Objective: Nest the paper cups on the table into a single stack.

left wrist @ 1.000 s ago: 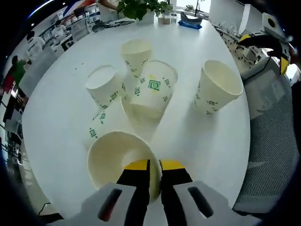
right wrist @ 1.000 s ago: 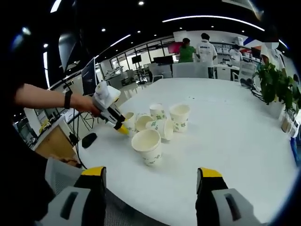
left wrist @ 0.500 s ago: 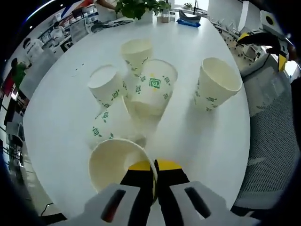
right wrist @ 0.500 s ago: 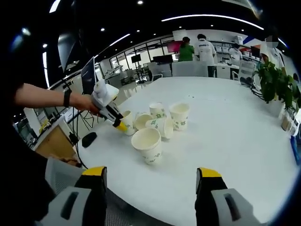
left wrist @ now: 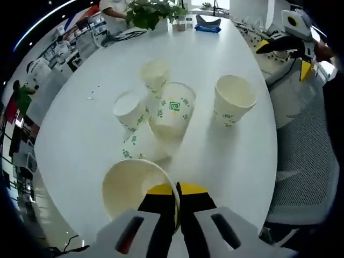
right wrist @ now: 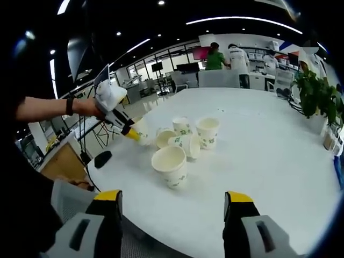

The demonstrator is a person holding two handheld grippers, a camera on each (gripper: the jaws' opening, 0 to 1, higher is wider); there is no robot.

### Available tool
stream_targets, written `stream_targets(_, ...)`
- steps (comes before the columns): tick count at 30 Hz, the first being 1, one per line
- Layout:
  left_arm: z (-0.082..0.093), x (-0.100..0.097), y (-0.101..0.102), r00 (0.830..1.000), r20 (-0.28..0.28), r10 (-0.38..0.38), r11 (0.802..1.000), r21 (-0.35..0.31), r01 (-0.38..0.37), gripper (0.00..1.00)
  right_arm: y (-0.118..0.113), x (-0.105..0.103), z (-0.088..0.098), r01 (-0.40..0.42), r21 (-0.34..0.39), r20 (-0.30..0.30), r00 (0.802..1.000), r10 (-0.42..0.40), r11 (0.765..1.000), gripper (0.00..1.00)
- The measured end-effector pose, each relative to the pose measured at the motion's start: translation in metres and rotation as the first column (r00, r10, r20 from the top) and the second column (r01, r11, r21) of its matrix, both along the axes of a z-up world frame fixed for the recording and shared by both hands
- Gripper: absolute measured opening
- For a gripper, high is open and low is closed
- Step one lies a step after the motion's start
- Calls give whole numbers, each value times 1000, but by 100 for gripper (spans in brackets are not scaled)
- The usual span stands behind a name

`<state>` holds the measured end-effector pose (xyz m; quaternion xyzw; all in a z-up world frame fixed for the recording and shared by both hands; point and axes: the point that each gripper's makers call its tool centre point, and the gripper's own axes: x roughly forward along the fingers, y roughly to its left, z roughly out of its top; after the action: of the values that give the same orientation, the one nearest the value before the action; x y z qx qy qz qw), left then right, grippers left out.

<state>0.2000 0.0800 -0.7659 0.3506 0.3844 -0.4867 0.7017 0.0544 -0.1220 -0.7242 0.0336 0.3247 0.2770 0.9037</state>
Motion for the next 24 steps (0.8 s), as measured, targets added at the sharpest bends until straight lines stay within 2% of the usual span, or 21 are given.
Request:
stream_targets(2,5,4,-3,1000,7,-9,1000,-6,9,0,1,0,0,-5,0,1,1000,5,1000,78)
stream_targets(5,23,6,-10,999,25,-32,999,-2,32,0,1,1,0,-12,-1,-1,1000,12,1000,78)
stream_targets(11,53,1,-39,993,51,-103,995,-13,103,0,0,3,-1,-18,-3,1,1000,18,1000,78)
stream_targets(20,67,-7,-78,978,64,-197,980,-22,198,0,-2,-2,-3,-13,-1,-3,1000,13,1000,78)
stream_targets(24,77,-20,-98,967,64,-245,969,-27,247,0,-4,-5,-4,-7,-2,-6,1000,7,1000,78)
